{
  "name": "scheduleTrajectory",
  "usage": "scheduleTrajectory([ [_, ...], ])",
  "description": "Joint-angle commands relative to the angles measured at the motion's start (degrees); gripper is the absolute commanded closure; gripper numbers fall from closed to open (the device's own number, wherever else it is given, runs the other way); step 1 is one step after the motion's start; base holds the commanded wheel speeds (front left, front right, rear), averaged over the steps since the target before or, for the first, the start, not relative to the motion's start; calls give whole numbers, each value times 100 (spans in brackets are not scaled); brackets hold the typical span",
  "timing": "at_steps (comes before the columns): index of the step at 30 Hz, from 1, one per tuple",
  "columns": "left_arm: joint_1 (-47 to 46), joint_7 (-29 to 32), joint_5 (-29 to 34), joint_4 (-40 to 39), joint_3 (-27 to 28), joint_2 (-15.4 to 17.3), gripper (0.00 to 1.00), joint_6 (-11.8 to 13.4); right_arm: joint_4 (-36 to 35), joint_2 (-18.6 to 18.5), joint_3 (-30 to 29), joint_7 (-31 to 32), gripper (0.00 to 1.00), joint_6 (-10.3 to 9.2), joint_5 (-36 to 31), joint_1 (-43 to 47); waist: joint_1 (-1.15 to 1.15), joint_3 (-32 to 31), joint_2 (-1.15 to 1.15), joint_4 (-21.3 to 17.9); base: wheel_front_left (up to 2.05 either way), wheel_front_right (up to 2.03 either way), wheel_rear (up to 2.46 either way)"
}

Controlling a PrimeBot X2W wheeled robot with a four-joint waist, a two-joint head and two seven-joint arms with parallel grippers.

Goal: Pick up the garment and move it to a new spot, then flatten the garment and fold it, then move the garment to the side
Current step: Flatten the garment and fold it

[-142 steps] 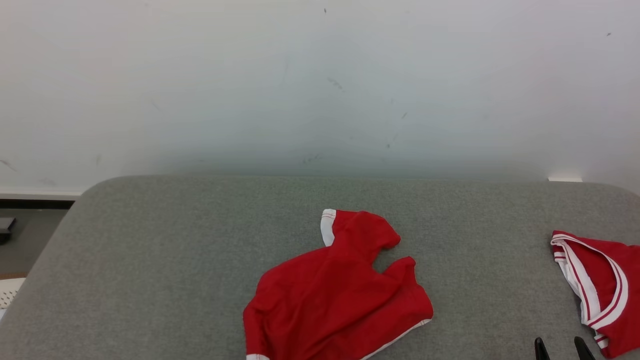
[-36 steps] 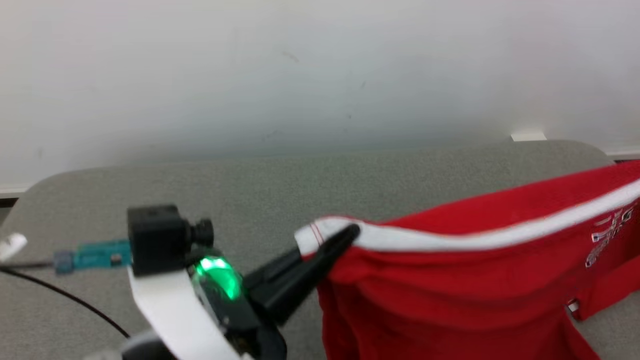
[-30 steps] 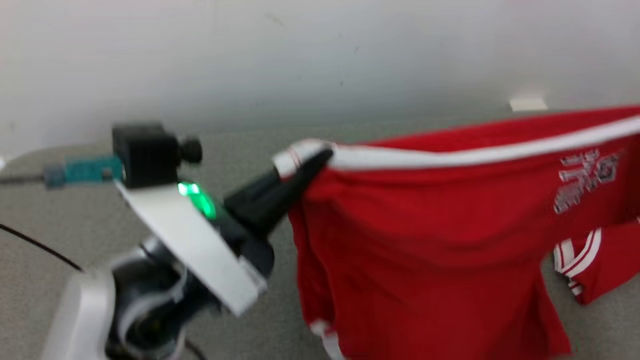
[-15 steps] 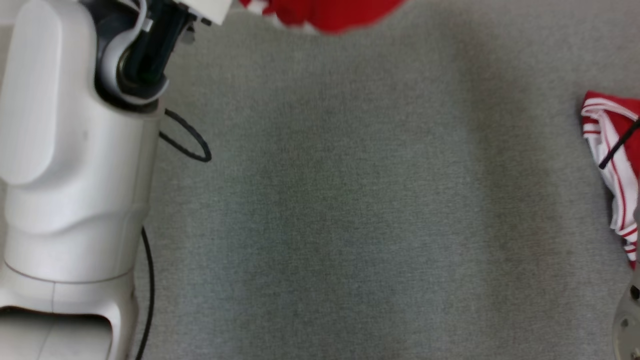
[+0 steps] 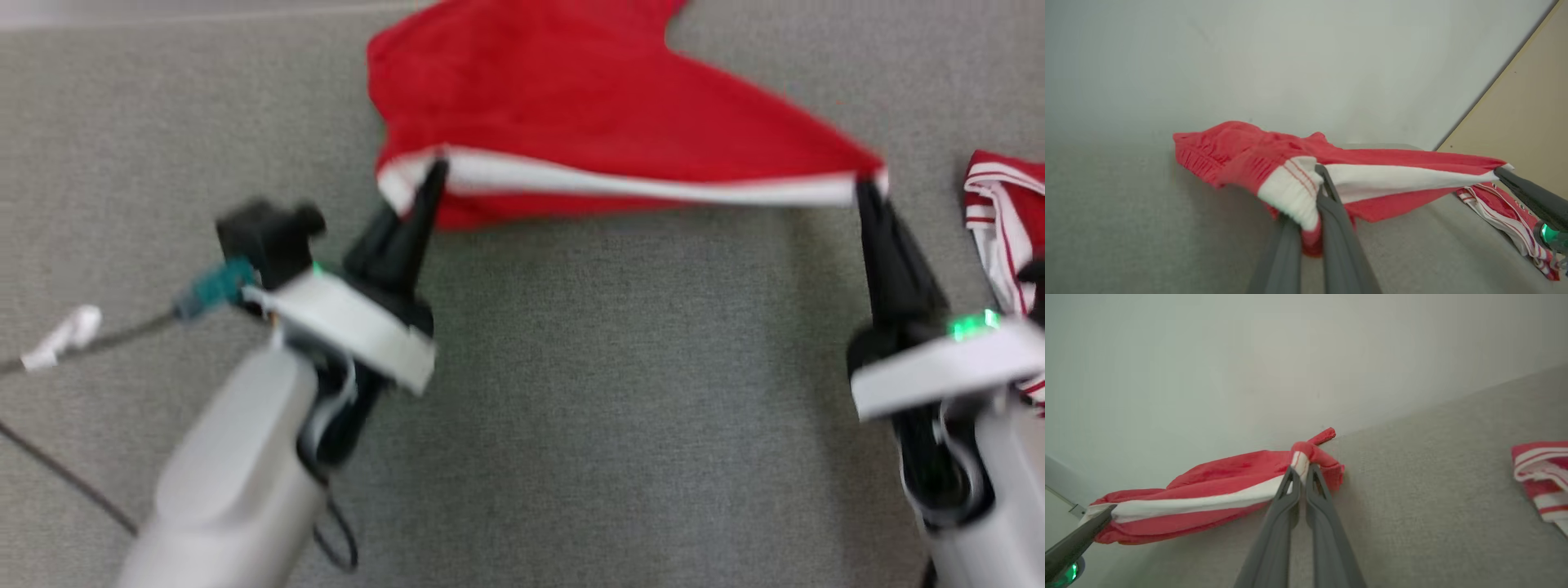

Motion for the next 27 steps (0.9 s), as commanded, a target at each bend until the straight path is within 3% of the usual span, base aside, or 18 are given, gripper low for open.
scheduleTrajectory([
  [1,371,-59,-70,-103,-43,101,100,-10,-129,-128,3,-30,100,-13,73,374,0,-277,0,28,0,0,0],
  [7,1939,-101,-213,-542,-326,236,100,151,-566,-714,142,-26,100,-14,133,1999,0,-882,0,54,0,0,0],
  [13,3173,-67,-306,-809,-572,355,100,420,-833,-910,-23,-7,100,-16,265,3167,0,-1449,0,67,0,0,0],
  [22,5049,69,-626,-1933,-807,581,100,970,-1871,-655,-466,184,100,-18,220,5347,0,-2119,0,103,0,0,0],
  [27,5193,306,-698,-2520,-811,713,100,1127,-2302,-560,-683,381,100,-16,75,5426,0,-2081,0,170,0,0,0],
])
